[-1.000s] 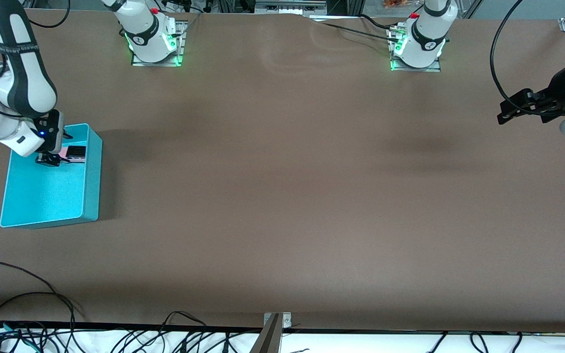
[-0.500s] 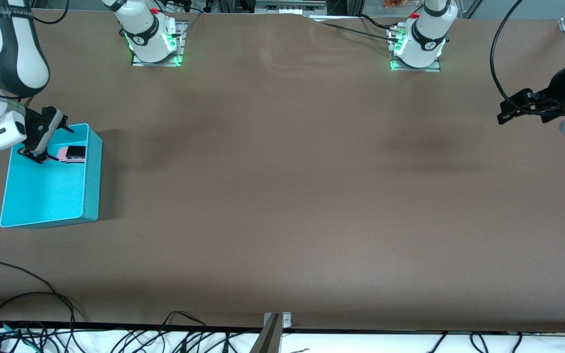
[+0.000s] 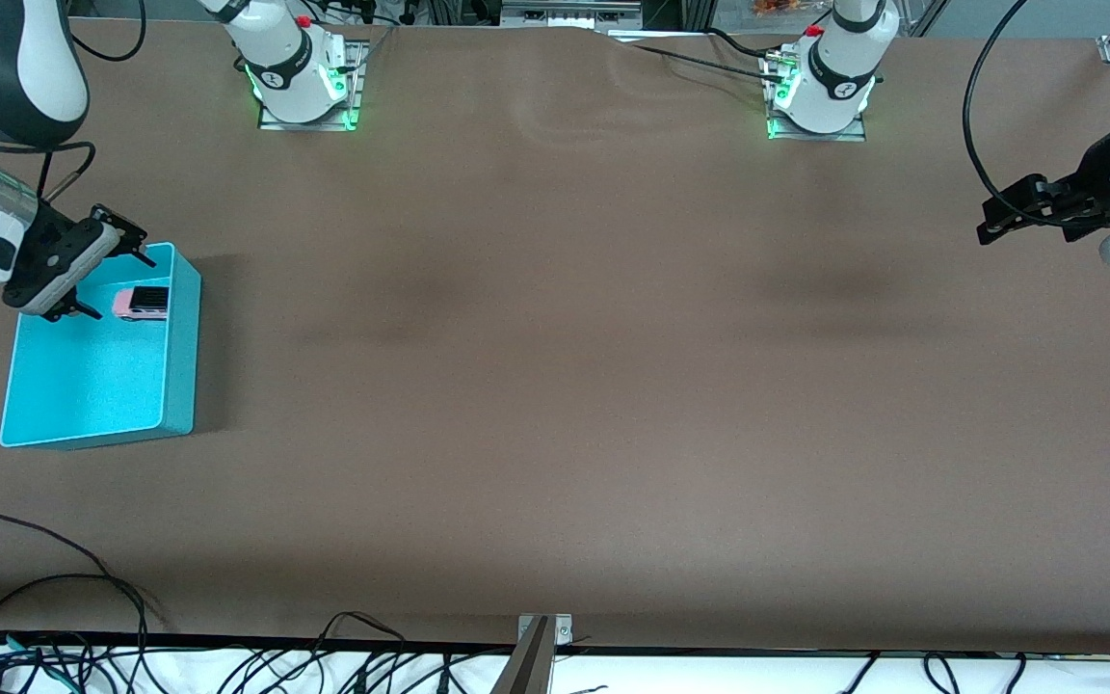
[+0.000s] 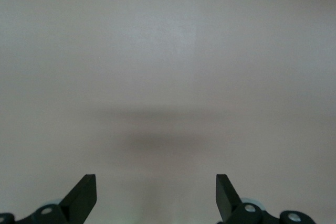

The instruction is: Wind and store pink jeep toy

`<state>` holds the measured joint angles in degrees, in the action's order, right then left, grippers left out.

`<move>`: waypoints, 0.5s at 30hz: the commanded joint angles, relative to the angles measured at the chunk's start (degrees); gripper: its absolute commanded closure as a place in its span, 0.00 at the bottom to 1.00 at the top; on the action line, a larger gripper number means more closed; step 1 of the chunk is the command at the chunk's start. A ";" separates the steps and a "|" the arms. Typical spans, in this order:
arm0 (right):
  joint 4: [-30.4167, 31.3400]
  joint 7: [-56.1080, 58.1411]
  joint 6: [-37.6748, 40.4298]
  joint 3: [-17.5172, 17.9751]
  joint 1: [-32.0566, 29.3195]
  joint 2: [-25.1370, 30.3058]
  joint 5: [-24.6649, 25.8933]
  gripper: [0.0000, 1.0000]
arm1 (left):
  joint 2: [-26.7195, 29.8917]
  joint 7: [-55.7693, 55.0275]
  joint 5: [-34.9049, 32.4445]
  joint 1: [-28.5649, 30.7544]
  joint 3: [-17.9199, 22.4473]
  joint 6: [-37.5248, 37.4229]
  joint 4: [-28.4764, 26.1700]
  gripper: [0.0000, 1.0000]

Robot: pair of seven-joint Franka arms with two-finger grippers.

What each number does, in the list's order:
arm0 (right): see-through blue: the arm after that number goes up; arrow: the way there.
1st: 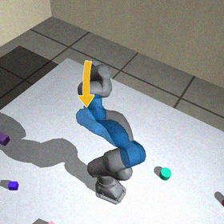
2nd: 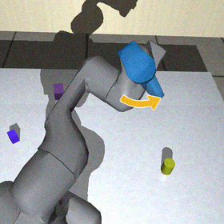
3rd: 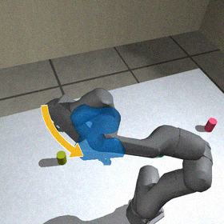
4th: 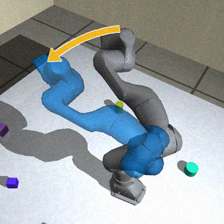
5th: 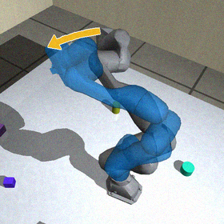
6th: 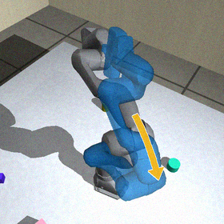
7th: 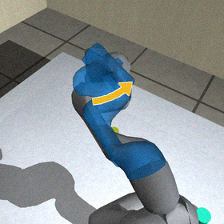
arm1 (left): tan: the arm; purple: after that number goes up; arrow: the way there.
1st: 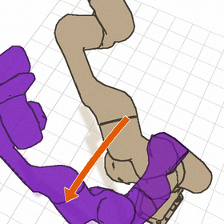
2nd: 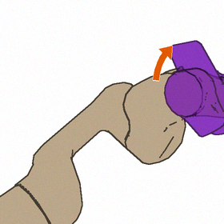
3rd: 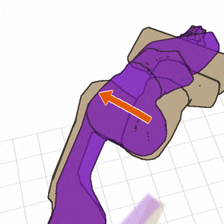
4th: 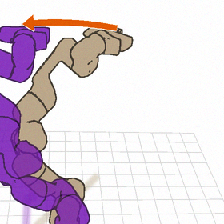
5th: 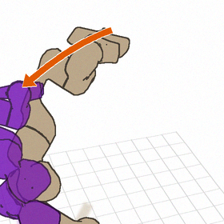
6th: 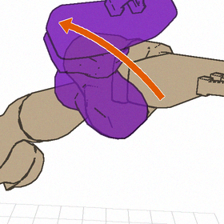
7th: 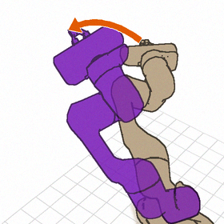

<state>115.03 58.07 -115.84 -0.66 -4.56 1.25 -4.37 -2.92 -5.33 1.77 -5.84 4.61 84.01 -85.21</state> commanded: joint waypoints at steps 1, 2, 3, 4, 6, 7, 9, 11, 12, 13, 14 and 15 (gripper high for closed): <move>-6.13 -9.62 5.96 0.13 1.56 -0.73 -0.03 0.00 | -0.86 -0.21 0.16 0.22 0.05 -1.66 2.07 0.00; -6.92 -11.47 6.84 0.13 1.74 -0.73 0.06 0.00 | -0.86 -0.21 0.16 0.22 0.05 -1.66 2.07 0.00; -7.80 -13.14 7.81 0.22 2.00 -0.81 0.06 0.00 | -0.86 -0.21 0.16 0.22 0.05 -1.66 2.07 0.00; -8.76 -14.98 8.69 0.30 2.27 -0.90 0.06 0.00 | -0.86 -0.21 0.16 0.22 0.05 -1.66 2.07 0.00; -10.52 -18.15 10.45 0.39 2.36 -0.90 0.06 0.00 | -0.86 -0.21 0.16 0.22 0.05 -1.66 2.07 0.00; -11.40 -19.56 11.67 0.39 2.53 -0.90 0.06 0.00 | -0.86 -0.21 0.16 0.22 0.05 -1.66 2.07 0.00; -13.68 -22.37 14.14 0.39 3.06 -1.25 0.23 0.00 | -0.86 -0.21 0.16 0.22 0.05 -1.66 2.07 0.00; -16.41 -25.62 17.03 0.39 3.24 -2.22 0.23 0.00 | -0.86 -0.21 0.16 0.22 0.05 -1.66 2.07 0.00; -17.46 -27.29 18.00 0.39 3.24 -2.48 0.23 0.00 | -0.86 -0.21 0.16 0.22 0.05 -1.66 2.07 0.00; -18.26 -29.05 18.80 0.39 3.24 -2.57 0.41 0.00 | -0.86 -0.21 0.16 0.22 0.05 -1.66 2.07 0.00; -18.87 -30.54 19.41 0.48 3.32 -2.49 0.93 0.00 | -0.86 -0.21 0.16 0.22 0.05 -1.66 2.07 0.00; -19.66 -31.95 20.12 0.48 3.50 -2.48 1.98 0.00 | -0.86 -0.21 0.16 0.22 0.05 -1.66 2.07 0.00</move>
<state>101.60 33.38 -100.76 -0.25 -1.49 0.86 -4.29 -2.92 -5.33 1.77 -5.84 4.61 84.01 -85.21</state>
